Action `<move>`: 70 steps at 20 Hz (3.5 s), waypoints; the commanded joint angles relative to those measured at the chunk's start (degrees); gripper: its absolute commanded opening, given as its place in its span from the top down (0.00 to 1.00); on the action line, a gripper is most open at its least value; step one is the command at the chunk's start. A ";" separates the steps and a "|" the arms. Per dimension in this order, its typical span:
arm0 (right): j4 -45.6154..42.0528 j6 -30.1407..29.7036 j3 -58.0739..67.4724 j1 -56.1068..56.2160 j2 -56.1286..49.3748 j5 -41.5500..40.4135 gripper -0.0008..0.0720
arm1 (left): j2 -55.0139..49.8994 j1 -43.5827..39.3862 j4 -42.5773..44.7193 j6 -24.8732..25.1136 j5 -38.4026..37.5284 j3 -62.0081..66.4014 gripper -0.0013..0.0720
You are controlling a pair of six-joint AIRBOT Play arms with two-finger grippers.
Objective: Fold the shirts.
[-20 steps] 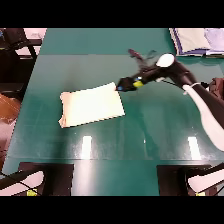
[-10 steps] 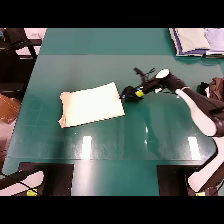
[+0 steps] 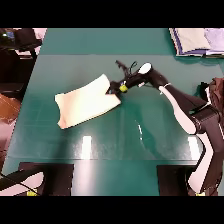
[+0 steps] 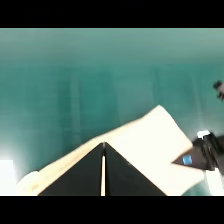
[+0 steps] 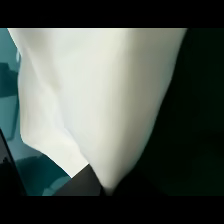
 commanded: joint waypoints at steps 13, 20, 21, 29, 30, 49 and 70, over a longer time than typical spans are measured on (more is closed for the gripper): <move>-17.62 5.86 4.70 -54.99 20.96 4.68 0.97 | 0.00 -11.26 -1.51 -0.15 4.26 0.07 0.95; -17.00 5.95 4.72 -67.69 21.14 0.44 0.97 | 0.00 -11.26 -2.14 -0.35 4.28 0.07 0.95; -16.22 5.88 4.72 -67.73 21.14 0.28 0.97 | 0.00 -11.26 -2.16 -0.33 4.26 0.07 0.95; -12.26 4.68 13.79 -68.57 24.39 -0.44 0.97 | 0.00 -11.26 -2.25 -0.09 2.80 0.07 0.95; -12.31 3.74 12.28 -68.98 26.49 -1.14 0.97 | 0.00 -11.26 -2.23 -0.09 2.75 0.04 0.95; -41.79 2.12 -28.68 -86.42 50.93 9.79 0.71 | 0.00 -11.26 -2.23 0.39 2.36 0.04 0.95; -41.22 9.03 -13.90 -61.16 51.23 9.27 0.17 | 0.00 -11.26 -2.23 0.35 0.24 0.07 0.95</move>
